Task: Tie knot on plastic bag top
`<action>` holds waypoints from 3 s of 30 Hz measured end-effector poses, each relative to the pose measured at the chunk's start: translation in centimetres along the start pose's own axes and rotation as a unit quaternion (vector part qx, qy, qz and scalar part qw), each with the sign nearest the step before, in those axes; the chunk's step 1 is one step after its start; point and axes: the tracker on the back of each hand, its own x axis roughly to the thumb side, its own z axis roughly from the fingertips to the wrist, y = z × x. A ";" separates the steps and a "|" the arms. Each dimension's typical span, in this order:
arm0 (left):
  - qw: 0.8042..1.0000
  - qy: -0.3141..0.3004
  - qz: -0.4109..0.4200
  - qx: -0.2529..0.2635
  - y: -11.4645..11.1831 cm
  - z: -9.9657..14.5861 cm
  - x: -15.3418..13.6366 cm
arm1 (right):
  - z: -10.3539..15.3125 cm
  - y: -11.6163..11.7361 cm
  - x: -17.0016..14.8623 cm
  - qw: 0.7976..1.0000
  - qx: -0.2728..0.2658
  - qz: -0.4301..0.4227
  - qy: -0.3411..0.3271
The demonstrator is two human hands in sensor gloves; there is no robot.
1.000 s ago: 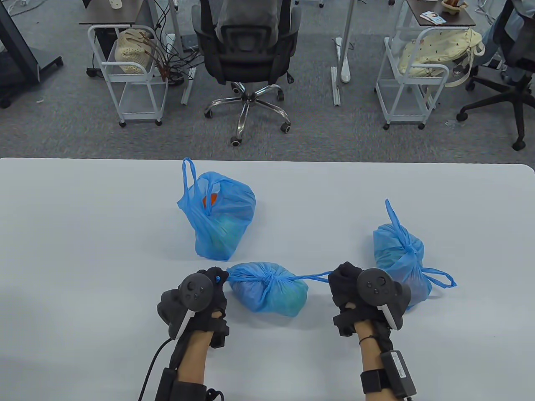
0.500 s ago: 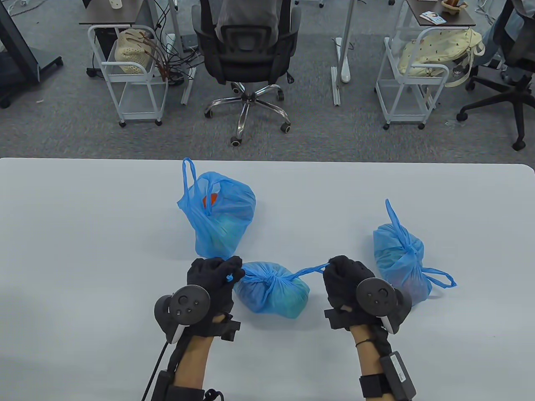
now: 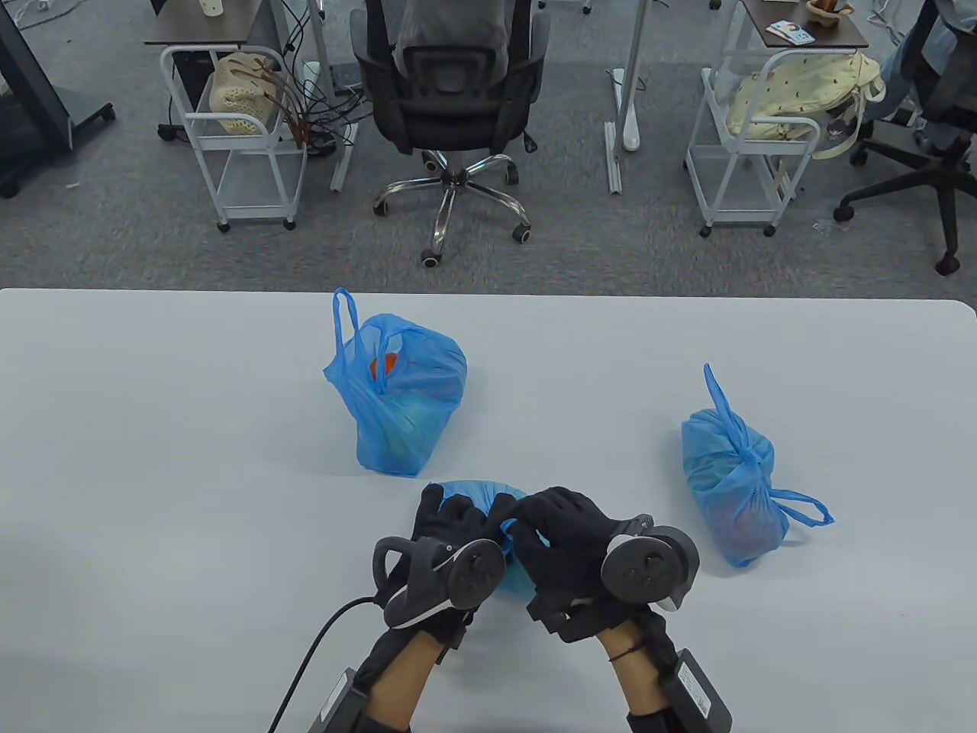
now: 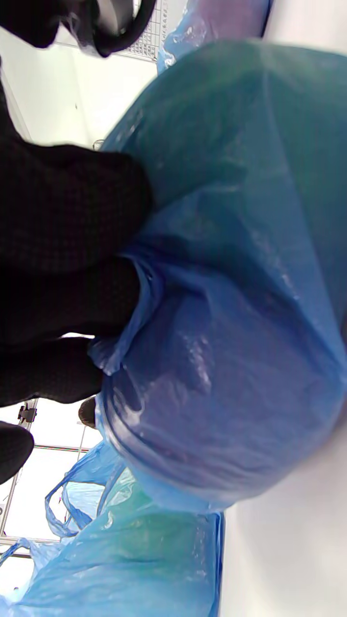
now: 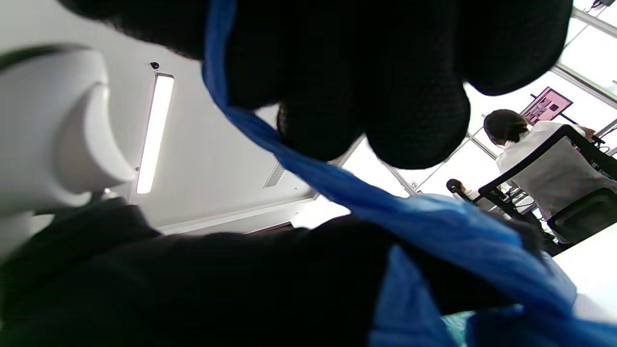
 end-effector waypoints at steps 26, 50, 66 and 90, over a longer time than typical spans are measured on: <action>0.977 0.094 0.110 0.160 8.4 0.1 -5.0 | 1.9 -3.1 -7.3 0.986 -0.080 -0.015 0.143; 0.910 0.322 -0.079 0.249 15.1 0.3 -21.0 | 2.4 -3.0 -9.1 0.981 -0.070 0.061 0.169; 0.870 0.483 -0.001 0.100 4.1 -1.6 -29.6 | 2.7 -3.2 -11.8 0.972 -0.084 0.048 0.214; 0.889 0.370 0.030 0.269 22.8 3.3 -21.4 | 2.9 -3.4 -11.4 0.974 -0.065 0.082 0.200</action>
